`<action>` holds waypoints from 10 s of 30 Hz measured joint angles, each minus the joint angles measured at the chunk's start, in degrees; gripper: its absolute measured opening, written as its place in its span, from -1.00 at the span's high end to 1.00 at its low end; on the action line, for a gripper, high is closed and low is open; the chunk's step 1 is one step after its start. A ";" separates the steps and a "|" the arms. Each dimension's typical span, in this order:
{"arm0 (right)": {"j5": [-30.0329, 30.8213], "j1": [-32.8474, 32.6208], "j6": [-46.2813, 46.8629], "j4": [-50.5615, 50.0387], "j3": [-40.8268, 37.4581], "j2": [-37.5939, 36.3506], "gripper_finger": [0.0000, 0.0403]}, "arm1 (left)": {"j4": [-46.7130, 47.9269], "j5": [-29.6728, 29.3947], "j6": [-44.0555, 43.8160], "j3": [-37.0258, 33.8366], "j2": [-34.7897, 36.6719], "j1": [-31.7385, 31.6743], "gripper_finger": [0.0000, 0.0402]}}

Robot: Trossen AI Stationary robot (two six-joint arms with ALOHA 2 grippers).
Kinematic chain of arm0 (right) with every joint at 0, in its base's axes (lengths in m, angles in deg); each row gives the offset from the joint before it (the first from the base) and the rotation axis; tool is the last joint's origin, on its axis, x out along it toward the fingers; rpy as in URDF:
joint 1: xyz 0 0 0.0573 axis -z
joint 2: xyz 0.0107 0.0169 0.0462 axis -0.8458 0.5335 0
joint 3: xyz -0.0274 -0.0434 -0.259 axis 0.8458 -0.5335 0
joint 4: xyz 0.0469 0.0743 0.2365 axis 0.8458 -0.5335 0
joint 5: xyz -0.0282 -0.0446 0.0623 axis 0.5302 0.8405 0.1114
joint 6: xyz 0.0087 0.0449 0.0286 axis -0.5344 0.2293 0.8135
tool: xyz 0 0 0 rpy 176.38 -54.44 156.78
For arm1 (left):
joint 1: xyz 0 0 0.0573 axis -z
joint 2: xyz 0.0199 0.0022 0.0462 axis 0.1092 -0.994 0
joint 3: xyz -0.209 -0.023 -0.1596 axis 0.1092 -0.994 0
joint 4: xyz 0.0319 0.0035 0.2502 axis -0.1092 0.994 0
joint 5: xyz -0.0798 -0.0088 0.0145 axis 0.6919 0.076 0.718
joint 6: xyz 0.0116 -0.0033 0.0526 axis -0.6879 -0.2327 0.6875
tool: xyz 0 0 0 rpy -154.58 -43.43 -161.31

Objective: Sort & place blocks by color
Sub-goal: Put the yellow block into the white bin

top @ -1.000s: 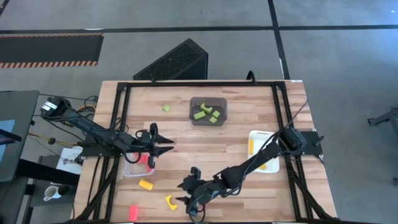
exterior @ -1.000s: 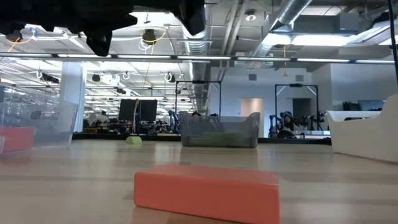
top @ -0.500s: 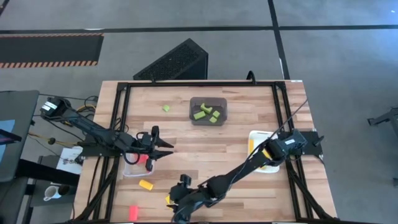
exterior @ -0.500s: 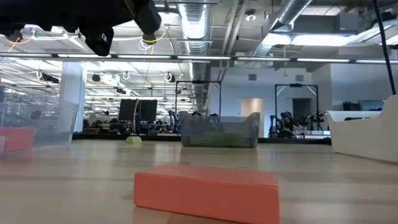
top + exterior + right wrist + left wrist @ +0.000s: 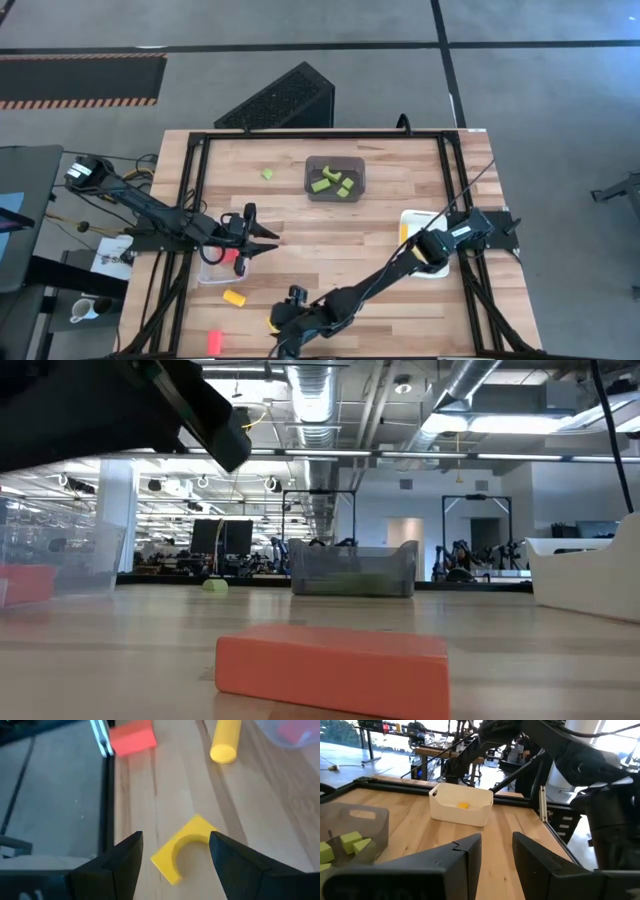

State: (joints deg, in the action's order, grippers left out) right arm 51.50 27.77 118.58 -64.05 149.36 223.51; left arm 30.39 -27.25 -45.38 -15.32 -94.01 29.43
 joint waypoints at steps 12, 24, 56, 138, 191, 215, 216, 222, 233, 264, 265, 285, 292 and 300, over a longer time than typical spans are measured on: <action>0.13 -1.29 -0.15 1.06 0.12 2.14 -0.26 | 1.09 -0.39 -1.76 0.00 0.00 0.00 0.51; 0.22 -1.37 1.56 3.62 -0.08 5.57 -0.26 | 2.29 -0.49 -2.59 0.00 -0.02 0.00 0.51; 2.68 -0.24 2.94 0.28 -0.08 5.55 0.75 | 2.90 -0.55 -2.88 0.00 -0.02 0.00 0.51; 15.08 -4.38 -3.67 40.32 -52.67 -34.38 0.00 | 56.14 15.32 -32.71 33.05 -33.90 34.29 0.51; 16.97 -3.49 -4.95 41.95 -53.43 -33.77 0.00 | 45.86 1.39 -14.24 31.52 -28.63 30.06 0.96; 17.94 0.86 -9.70 41.63 -53.43 -33.77 -0.05 | -17.42 0.64 12.96 4.46 -8.85 13.75 0.97; 17.93 0.95 -9.71 41.49 -53.43 -33.77 -0.06 | -17.42 0.67 12.82 4.46 -8.85 13.51 0.97; 17.97 0.98 -13.83 42.55 -53.43 -33.77 -0.14 | -17.25 0.72 12.07 4.46 -8.85 13.31 0.96; 18.01 1.71 -14.01 42.87 -53.43 -33.77 -0.17 | -16.96 0.15 11.07 4.46 -8.85 13.31 0.96; 17.97 2.78 -13.98 42.87 -53.43 -33.77 -0.79 | -16.76 -0.61 10.42 4.46 -8.85 13.07 0.96; 17.97 2.78 -13.97 42.87 -53.43 -33.77 -0.78 | -16.64 -0.61 10.09 4.46 -8.85 12.89 0.96; 17.91 2.76 -13.40 42.86 -53.43 -33.77 -0.75 | -13.75 -0.57 6.32 4.46 -8.87 10.86 0.96; 17.88 2.76 -13.39 42.85 -53.43 -33.77 -0.75 | -13.79 -0.57 6.32 4.46 -8.87 10.86 0.96; 17.87 2.76 -13.40 42.85 -53.43 -33.77 -0.74 | -13.84 -0.57 6.32 4.46 -8.87 10.86 0.96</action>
State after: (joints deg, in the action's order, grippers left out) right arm 69.37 30.53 105.18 -21.20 95.93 189.74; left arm 16.55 -27.82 -39.05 -10.87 -102.89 40.29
